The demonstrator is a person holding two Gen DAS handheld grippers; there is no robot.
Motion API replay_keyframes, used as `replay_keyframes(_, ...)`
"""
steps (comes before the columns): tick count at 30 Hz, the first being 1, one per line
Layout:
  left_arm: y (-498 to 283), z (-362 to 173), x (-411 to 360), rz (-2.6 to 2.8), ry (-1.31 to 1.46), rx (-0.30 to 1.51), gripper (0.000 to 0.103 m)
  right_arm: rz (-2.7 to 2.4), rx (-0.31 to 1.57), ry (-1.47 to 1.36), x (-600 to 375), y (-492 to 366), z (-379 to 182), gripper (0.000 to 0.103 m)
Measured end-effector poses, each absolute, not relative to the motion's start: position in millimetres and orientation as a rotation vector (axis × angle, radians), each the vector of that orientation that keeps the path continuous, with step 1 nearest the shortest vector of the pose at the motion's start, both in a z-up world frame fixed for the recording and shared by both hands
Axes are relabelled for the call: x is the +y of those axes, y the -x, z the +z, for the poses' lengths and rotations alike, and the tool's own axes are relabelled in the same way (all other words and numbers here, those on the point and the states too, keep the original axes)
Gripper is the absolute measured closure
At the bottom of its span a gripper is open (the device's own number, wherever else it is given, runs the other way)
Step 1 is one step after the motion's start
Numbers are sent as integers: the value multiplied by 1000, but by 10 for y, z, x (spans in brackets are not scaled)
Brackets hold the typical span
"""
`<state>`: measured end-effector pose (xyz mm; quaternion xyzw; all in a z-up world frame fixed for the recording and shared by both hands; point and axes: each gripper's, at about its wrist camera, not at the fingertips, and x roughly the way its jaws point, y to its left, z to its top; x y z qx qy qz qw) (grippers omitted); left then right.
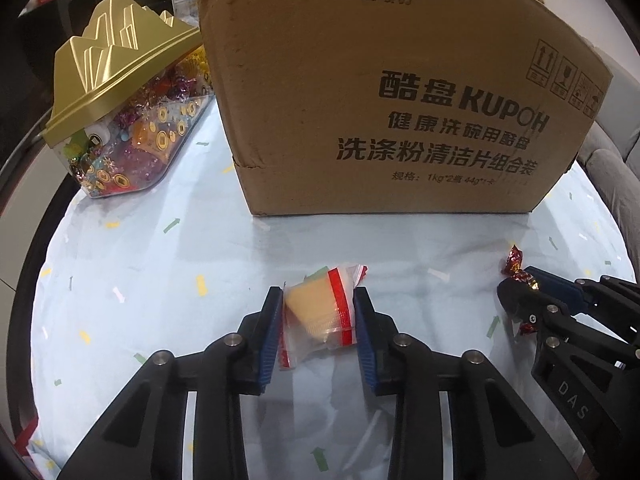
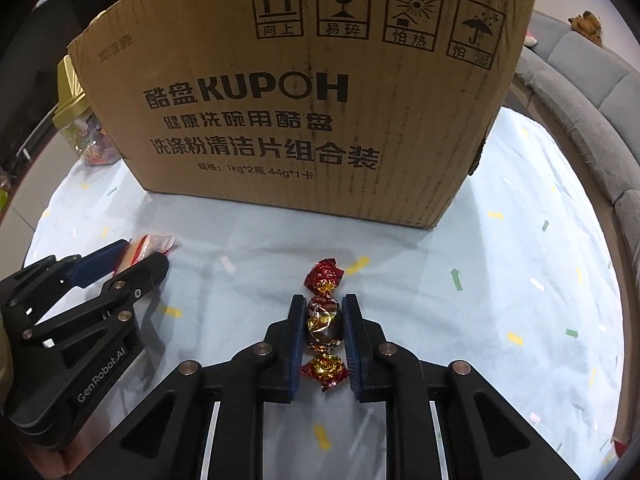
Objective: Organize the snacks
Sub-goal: 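Grasp clear cake packet with left gripper while right gripper grasps red-gold wrapped sweet, then lift both held snacks and carry them over the cardboard box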
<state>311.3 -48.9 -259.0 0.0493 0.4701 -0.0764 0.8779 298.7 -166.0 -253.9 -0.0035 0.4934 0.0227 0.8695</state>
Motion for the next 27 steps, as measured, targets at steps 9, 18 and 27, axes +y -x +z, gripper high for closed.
replay_keyframes(9,-3096,-2507,-433,-138,-98,973,70,45,1020,5,-1713,-2946,-2414,84)
replay_keyframes(18,-2898,-2197,-427,-128,-89,938,70,35,975,1,-1759,-2820,-2146,84)
replay_keyframes(27,-2671,-1807,-457,-121,-85,888,70,22,914,-4,-1826,-2665,-1733,84)
